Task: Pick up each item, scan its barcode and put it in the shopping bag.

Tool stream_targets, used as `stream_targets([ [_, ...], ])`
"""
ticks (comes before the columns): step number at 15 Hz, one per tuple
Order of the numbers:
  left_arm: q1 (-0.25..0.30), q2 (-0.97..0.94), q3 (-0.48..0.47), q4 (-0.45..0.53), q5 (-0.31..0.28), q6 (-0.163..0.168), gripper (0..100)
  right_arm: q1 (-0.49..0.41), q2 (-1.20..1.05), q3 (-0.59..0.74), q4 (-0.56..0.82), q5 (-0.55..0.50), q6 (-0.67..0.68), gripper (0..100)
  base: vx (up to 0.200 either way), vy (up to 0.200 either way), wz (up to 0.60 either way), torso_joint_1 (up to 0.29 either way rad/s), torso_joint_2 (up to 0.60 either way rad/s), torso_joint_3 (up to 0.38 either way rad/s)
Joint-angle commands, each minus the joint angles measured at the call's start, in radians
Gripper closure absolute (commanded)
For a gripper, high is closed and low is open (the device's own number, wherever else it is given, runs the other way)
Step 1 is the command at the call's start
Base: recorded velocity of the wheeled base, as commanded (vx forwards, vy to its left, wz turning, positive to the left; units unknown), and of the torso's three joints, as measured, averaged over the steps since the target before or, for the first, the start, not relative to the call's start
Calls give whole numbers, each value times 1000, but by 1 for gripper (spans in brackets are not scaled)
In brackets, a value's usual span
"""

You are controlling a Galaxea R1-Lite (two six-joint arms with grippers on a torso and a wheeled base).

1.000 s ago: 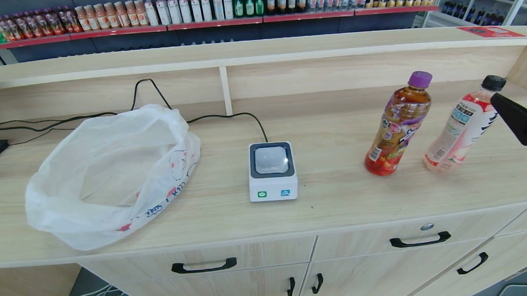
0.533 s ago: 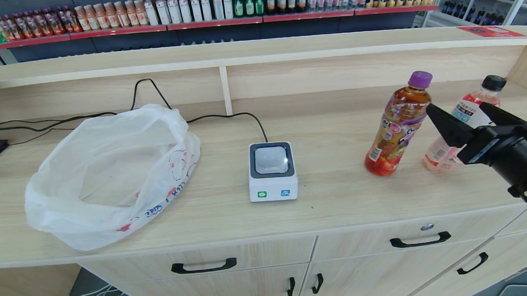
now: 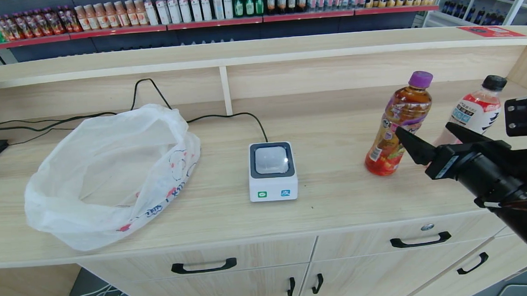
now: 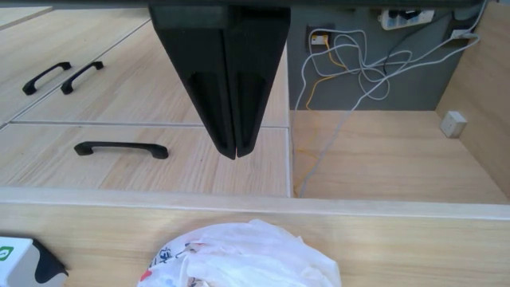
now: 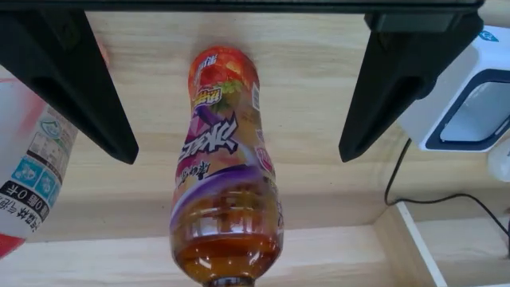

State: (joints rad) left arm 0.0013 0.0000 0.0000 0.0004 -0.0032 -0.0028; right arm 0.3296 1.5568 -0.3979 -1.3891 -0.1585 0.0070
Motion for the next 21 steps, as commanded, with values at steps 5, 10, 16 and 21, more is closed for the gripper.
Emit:
stream_targets([
  [5,0,0,0,0,0,0,100,-14,108,-56,-31,30,1,0,0,0,0,0,0,0],
  [10,0,0,0,0,0,0,100,-49,144,-65,-41,47,1,0,0,0,0,0,0,0],
  [16,0,0,0,0,0,0,100,-49,216,-128,-36,51,-1,0,0,0,0,0,0,0],
  [21,0,0,0,0,0,0,100,-50,267,-188,-34,51,-1,0,0,0,0,0,0,0],
])
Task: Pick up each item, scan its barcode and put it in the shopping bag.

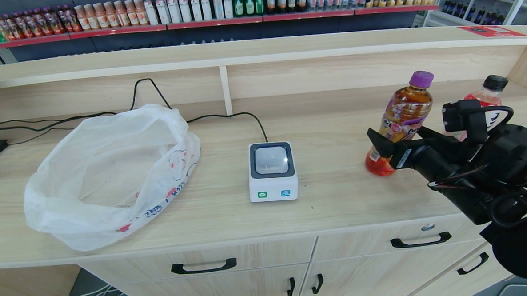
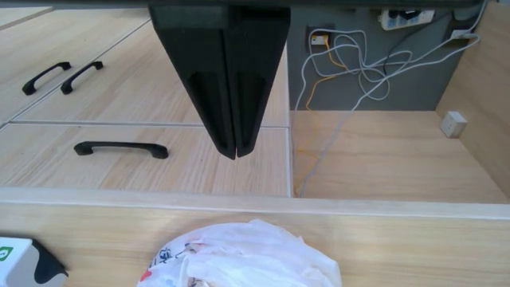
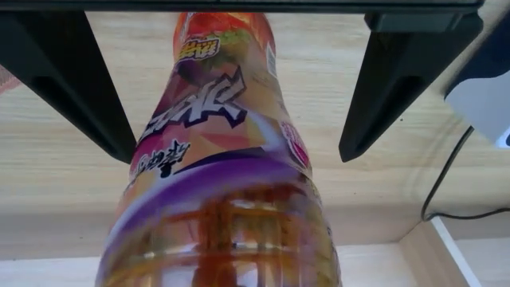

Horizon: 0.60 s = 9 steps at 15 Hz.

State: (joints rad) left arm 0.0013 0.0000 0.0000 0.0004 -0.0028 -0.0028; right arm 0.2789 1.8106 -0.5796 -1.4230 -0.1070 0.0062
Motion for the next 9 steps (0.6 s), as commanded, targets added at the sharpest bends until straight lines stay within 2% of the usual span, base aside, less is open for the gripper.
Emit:
stream_targets([
  [1,0,0,0,0,0,0,100,-15,21,-16,1,0,0,0,0,0,0,0,0,0],
  [5,0,0,0,1,0,0,100,-66,44,-52,4,23,-3,0,0,0,0,0,0,0],
  [9,0,0,0,0,0,0,100,-66,59,-69,4,26,-25,0,0,0,0,0,0,0],
])
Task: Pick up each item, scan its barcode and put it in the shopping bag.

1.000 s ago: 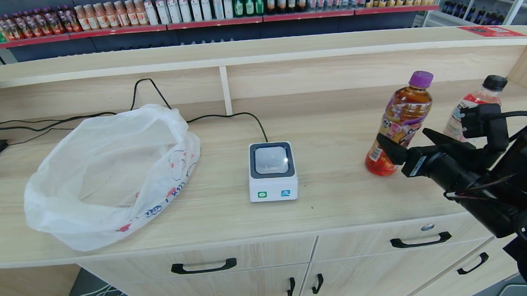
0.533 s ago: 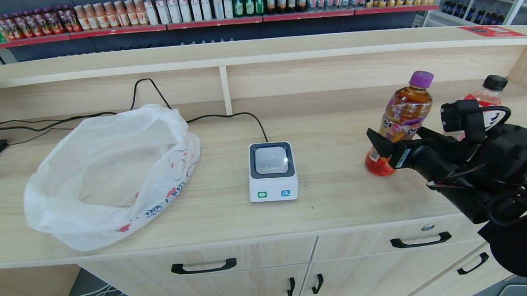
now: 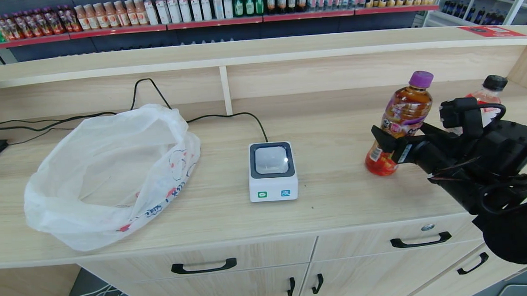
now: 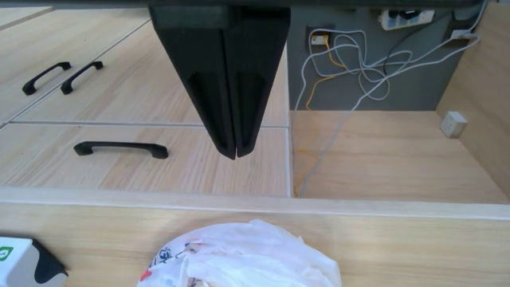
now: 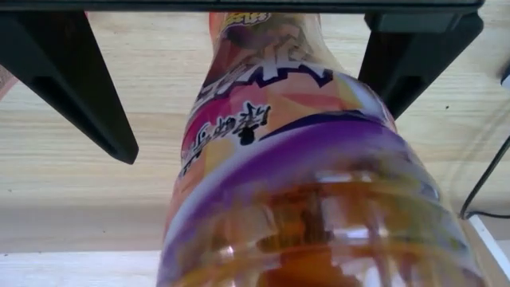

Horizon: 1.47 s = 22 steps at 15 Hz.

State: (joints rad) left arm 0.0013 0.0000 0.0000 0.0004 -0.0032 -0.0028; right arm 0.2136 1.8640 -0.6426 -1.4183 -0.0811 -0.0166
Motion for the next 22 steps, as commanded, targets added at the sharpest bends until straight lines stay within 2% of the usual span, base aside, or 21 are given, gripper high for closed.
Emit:
stream_targets([
  [1,0,0,0,0,0,0,100,0,12,-25,2,0,-3,0,0,0,0,0,0,0],
  [4,0,0,0,0,0,0,100,0,23,-52,6,0,-8,0,0,0,0,0,0,0],
  [5,0,0,0,0,0,0,100,0,24,-46,6,-2,-9,100,0,0,0,0,0,0],
  [8,0,0,0,1,0,0,100,0,24,-43,4,26,-13,100,0,0,0,0,0,0],
  [22,0,0,0,0,0,0,100,1,-19,-55,1,27,-13,100,0,0,0,0,0,0],
])
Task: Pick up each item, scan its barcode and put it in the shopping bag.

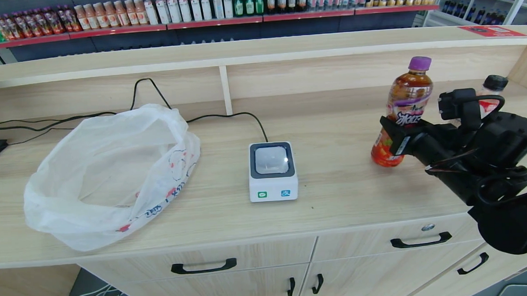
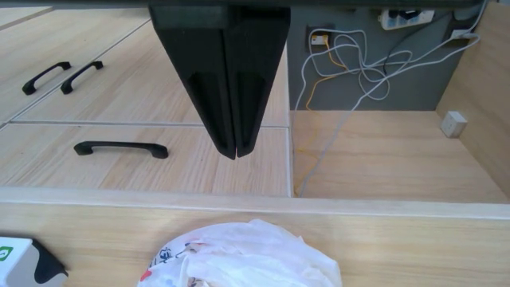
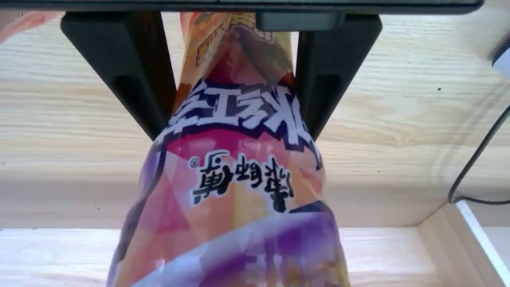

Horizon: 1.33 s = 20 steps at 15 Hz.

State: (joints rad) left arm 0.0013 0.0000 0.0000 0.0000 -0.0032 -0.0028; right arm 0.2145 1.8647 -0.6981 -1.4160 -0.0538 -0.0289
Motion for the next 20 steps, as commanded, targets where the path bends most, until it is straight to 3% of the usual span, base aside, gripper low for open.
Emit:
stream_targets([
  [1,0,0,0,0,0,0,100,0,-25,0,-1,0,0,100,0,0,0,0,0,0],
  [15,0,0,0,0,0,0,100,69,-193,75,-5,3,-2,100,0,0,0,0,0,0],
  [20,0,0,0,0,0,0,100,112,-303,178,-6,147,-37,100,0,0,0,0,0,0],
])
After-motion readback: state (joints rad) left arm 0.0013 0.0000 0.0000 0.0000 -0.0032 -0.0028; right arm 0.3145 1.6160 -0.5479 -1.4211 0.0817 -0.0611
